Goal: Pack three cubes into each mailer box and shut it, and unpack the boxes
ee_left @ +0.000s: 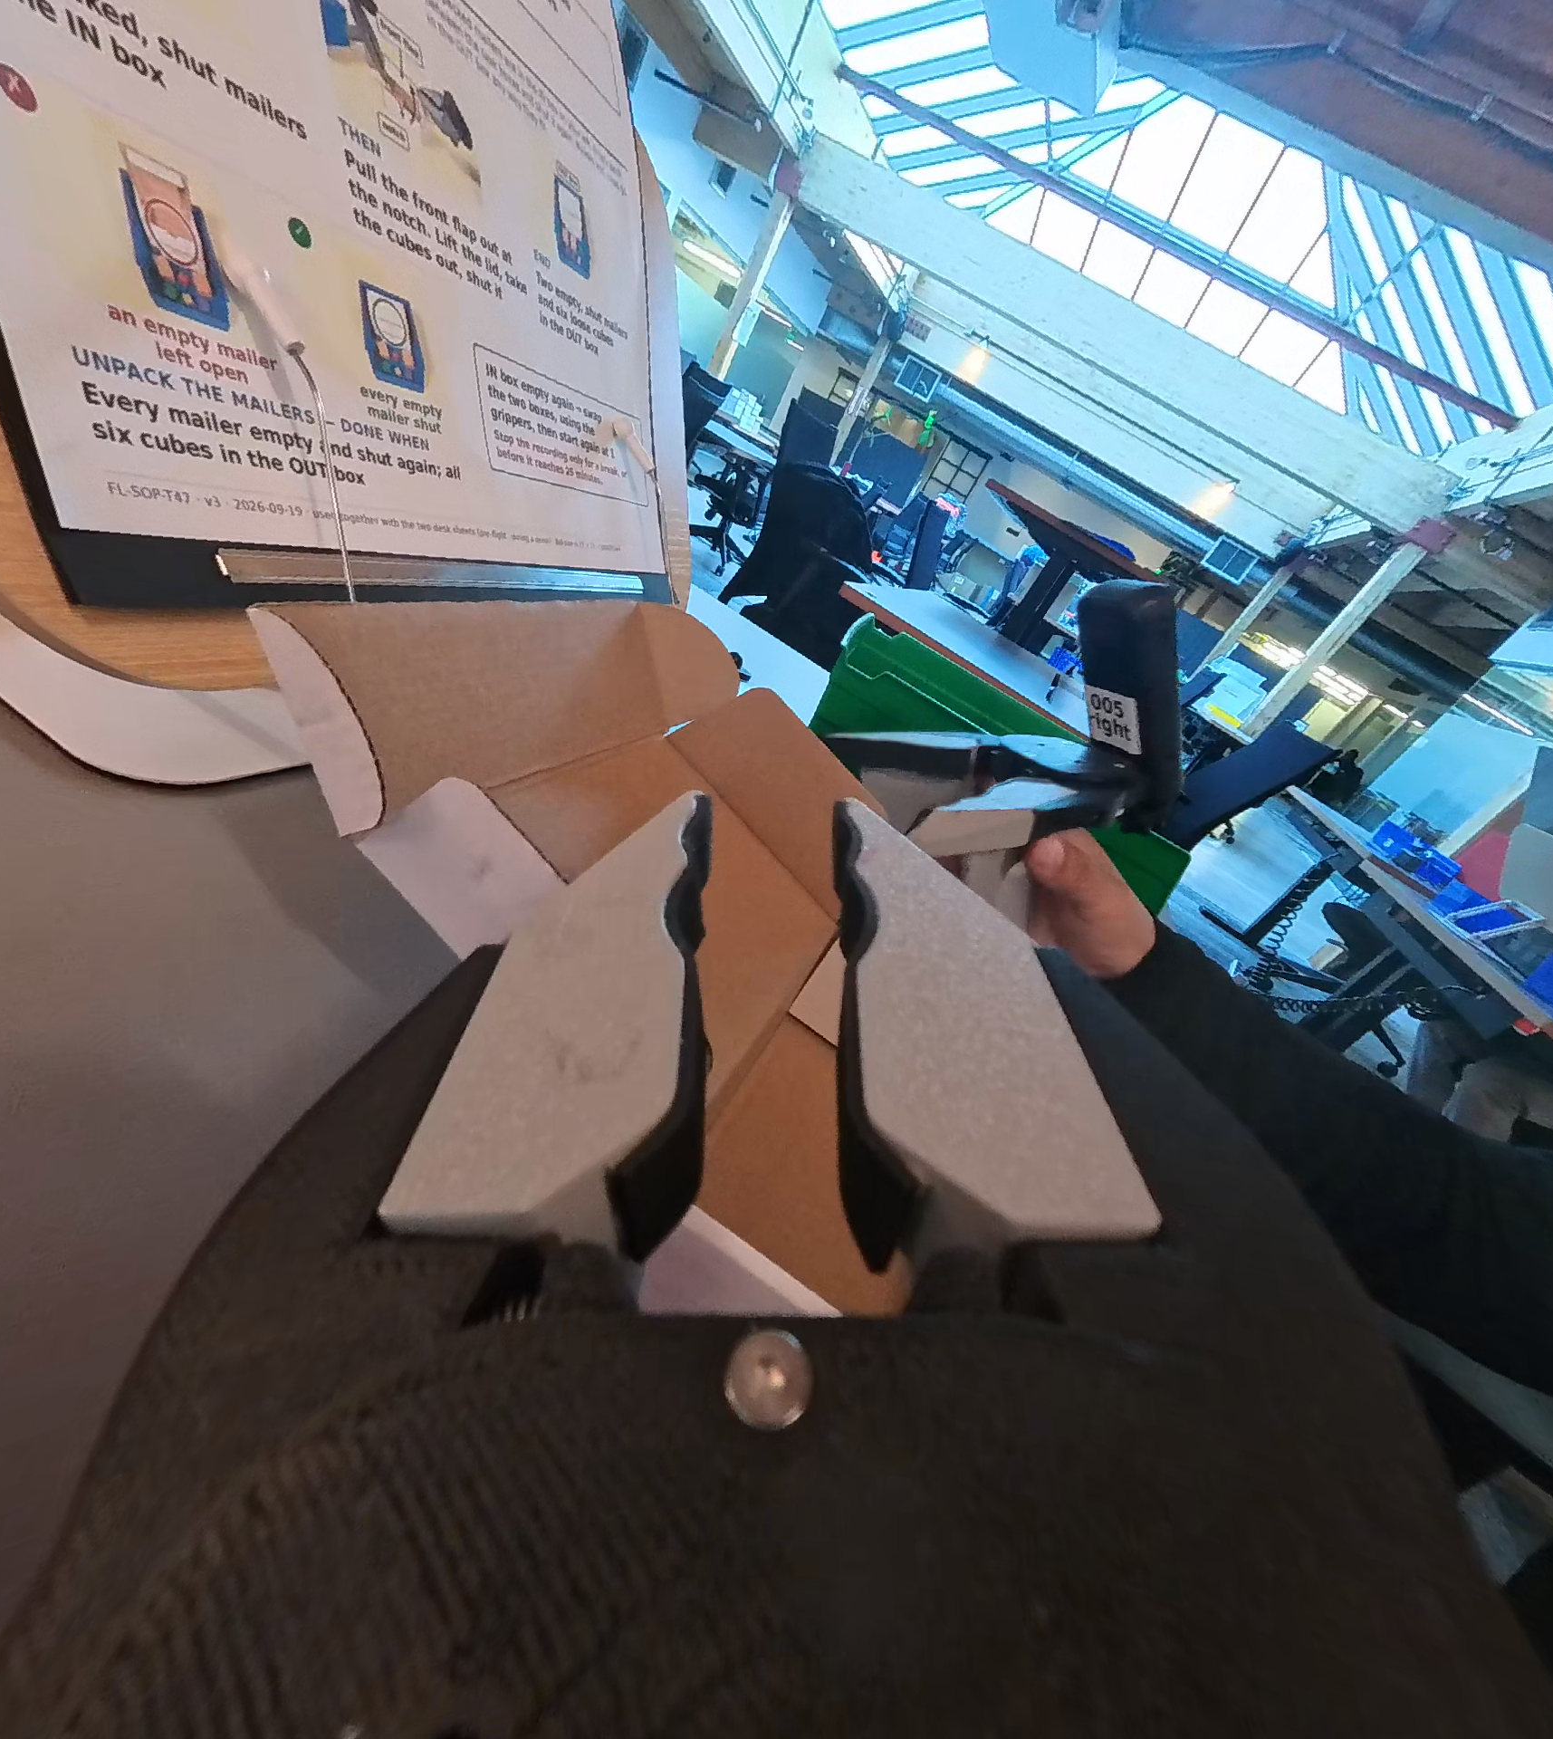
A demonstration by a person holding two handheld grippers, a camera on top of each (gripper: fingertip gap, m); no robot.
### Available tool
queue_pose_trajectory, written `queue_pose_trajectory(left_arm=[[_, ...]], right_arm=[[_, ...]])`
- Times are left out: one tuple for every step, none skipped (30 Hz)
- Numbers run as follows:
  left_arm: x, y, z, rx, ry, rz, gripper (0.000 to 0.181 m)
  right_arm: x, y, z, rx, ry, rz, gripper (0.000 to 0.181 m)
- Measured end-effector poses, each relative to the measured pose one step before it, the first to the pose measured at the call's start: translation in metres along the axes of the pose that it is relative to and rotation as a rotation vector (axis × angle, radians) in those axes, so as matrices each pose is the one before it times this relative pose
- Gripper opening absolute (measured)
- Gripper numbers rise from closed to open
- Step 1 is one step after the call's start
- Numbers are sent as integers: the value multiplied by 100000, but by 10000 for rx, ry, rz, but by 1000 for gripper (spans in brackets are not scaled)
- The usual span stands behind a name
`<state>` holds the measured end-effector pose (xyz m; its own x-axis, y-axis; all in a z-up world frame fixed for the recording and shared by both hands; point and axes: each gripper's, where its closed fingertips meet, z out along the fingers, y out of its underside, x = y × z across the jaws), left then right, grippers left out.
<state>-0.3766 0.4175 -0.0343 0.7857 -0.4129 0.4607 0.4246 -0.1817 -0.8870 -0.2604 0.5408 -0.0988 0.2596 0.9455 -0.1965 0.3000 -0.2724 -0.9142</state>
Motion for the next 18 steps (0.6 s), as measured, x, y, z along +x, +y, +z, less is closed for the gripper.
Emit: queue_pose_trajectory(left_arm=[[-1, 9, -1, 0, 1, -4, 24], [-5, 10, 1, -5, 5, -7, 24], [3, 5, 9, 1, 5, -7, 24], [14, -16, -4, 6, 3, -1, 24], [11, -7, -9, 0, 3, 2, 24], [-3, -18, -10, 5, -2, 1, 24], [0, -27, -16, 16, 3, -4, 23], [21, -32, -17, 13, 12, -9, 24], [12, -23, -7, 8, 6, -5, 24], [-2, -11, -17, 8, -2, 0, 24], [3, -21, -8, 7, 1, -2, 24], [8, -8, -2, 3, 9, -5, 24], [8, 2, 7, -3, 7, -5, 24], [5, 6, -4, 0, -3, 4, 24], [-7, 6, 4, -1, -7, 6, 24], [-8, 15, 5, -6, -1, -3, 24], [-5, 3, 4, 0, 5, -7, 24], [-3, 1, 0, 0, -3, -2, 24]], right_arm=[[43, 105, 69, -57, 64, -28, 125], [59, 142, 78, -83, 97, -67, 122], [36, 155, 91, -90, 87, -75, 121], [-17, 104, 80, -55, 42, -51, 120], [-74, 45, 56, -19, -5, -23, 120], [-87, 47, 57, -13, -19, -13, 120], [-52, 32, 42, -15, -5, -23, 120], [-30, 7, 22, -4, 13, -29, 120], [-15, 1, 4, 4, 11, -15, 120], [-30, -5, 1, 7, -6, 4, 120], [-19, -10, -2, 10, -9, 13, 119], [1, -14, -9, 6, 4, 9, 119], [6, 6, -11, 0, 8, -3, 119], [-8, -1, 6, 2, 4, -12, 118], [-6, -8, 3, 7, -1, -6, 118], [-46, 8, 19, -2, -21, 6, 118], [-79, 31, 15, -12, -41, 15, 119], [-119, -3, 14, 2, -53, 15, 119]])
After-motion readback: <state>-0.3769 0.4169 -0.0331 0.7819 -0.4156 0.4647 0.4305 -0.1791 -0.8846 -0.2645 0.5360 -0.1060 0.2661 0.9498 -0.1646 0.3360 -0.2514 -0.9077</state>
